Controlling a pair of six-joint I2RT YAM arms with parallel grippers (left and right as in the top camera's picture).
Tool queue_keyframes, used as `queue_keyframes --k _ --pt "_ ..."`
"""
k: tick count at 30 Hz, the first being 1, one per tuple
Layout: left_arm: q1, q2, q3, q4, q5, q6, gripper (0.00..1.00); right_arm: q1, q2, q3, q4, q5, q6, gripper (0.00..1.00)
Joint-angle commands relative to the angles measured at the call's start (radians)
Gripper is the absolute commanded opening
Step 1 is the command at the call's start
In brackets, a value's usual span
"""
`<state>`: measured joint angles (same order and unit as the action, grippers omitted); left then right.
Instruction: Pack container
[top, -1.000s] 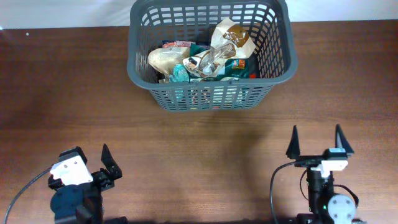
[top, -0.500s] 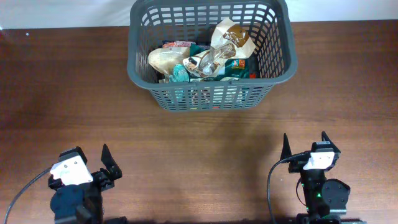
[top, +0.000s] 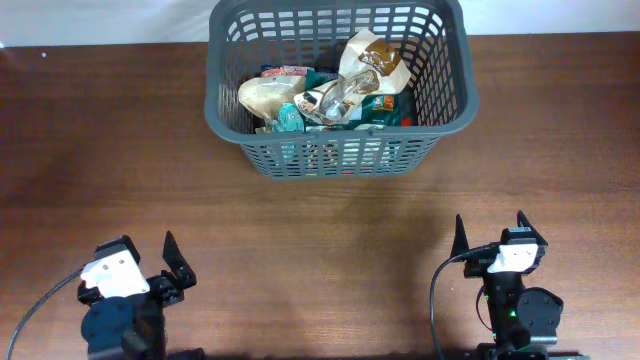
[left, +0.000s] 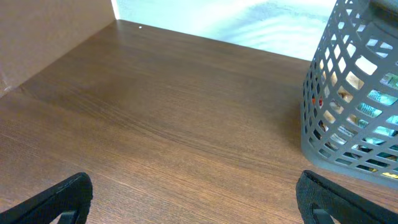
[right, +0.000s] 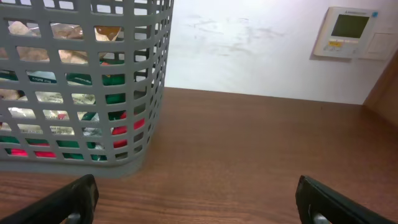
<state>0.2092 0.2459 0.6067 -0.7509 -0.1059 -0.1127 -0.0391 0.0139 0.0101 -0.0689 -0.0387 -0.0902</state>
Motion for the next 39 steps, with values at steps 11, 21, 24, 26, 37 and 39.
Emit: queue_keyframes --k 11,21,24,26,37,39 --pt "-0.004 -0.005 -0.006 -0.020 -0.007 0.013 0.99 0.007 -0.010 -0.005 -0.006 -0.013 -0.007 0.99" --pt "-0.108 -0.006 -0.098 0.659 0.102 0.013 0.99 0.007 -0.010 -0.005 -0.006 -0.013 -0.007 0.99" --pt "-0.133 -0.007 -0.174 0.856 0.103 0.013 0.99 0.007 -0.010 -0.005 -0.006 -0.013 -0.007 0.99" --pt "-0.140 -0.014 -0.216 0.920 0.103 0.013 0.99 0.007 -0.010 -0.005 -0.006 -0.013 -0.007 0.99" --pt "-0.142 -0.188 -0.469 1.170 0.099 0.013 0.99 0.007 -0.010 -0.005 -0.006 -0.013 -0.007 0.99" --pt "-0.142 -0.200 -0.489 1.170 0.099 0.013 0.99 0.007 -0.010 -0.005 -0.006 -0.013 -0.007 0.99"
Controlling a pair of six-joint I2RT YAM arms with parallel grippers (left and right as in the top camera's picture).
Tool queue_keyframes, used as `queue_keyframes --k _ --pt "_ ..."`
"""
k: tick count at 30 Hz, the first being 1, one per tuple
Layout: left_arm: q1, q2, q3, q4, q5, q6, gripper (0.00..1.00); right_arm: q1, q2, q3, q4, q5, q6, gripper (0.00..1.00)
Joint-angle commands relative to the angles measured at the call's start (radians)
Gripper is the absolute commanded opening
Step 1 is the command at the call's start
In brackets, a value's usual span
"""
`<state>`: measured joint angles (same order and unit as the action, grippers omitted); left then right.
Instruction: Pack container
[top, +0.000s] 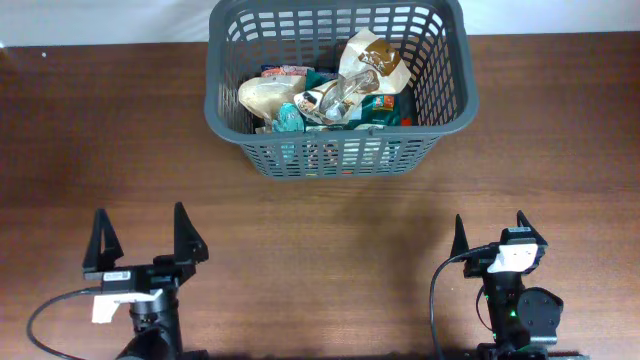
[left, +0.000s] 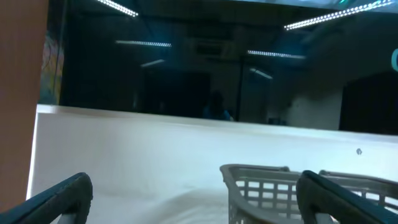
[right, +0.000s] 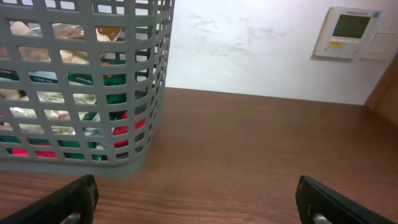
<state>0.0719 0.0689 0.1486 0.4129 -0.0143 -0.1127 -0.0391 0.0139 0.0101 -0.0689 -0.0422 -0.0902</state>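
Note:
A grey plastic basket (top: 240, 115) stands at the back middle of the table, filled with several snack packets (top: 345, 90). Its rim shows in the left wrist view (left: 255, 171) and its lattice wall in the right wrist view (right: 87, 81). My left gripper (top: 140, 235) is at the front left, open and empty, its wrist tipped up so its camera looks level over the basket (left: 194, 199). At the front right my right gripper (top: 490, 235) is open and empty, low over the wood (right: 196, 199).
The brown wooden table (top: 330, 220) runs to a white wall behind the basket. A wall thermostat (right: 349, 31) shows at the back right. A dark window with light reflections (left: 186, 68) fills the left wrist view.
My left gripper has tipped upward and turned to face straight ahead; its view went from the tabletop to the wall and basket rim. The right arm and the basket are unchanged.

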Motion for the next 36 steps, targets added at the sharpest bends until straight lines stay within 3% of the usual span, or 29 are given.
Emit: queue_keyframes --k 1,9,24,36 --pt "-0.005 -0.032 -0.043 0.003 0.008 0.013 0.99 0.007 -0.010 -0.005 -0.006 -0.009 -0.007 0.99" --pt "-0.007 -0.064 -0.140 0.001 0.011 0.012 0.99 0.007 -0.010 -0.005 -0.006 -0.009 -0.007 0.99" --pt "-0.007 -0.064 -0.140 -0.496 0.011 0.013 0.99 0.007 -0.010 -0.005 -0.006 -0.010 -0.007 0.99" --pt "-0.006 -0.064 -0.140 -0.496 0.015 0.013 0.99 0.007 -0.010 -0.005 -0.006 -0.010 -0.007 0.99"
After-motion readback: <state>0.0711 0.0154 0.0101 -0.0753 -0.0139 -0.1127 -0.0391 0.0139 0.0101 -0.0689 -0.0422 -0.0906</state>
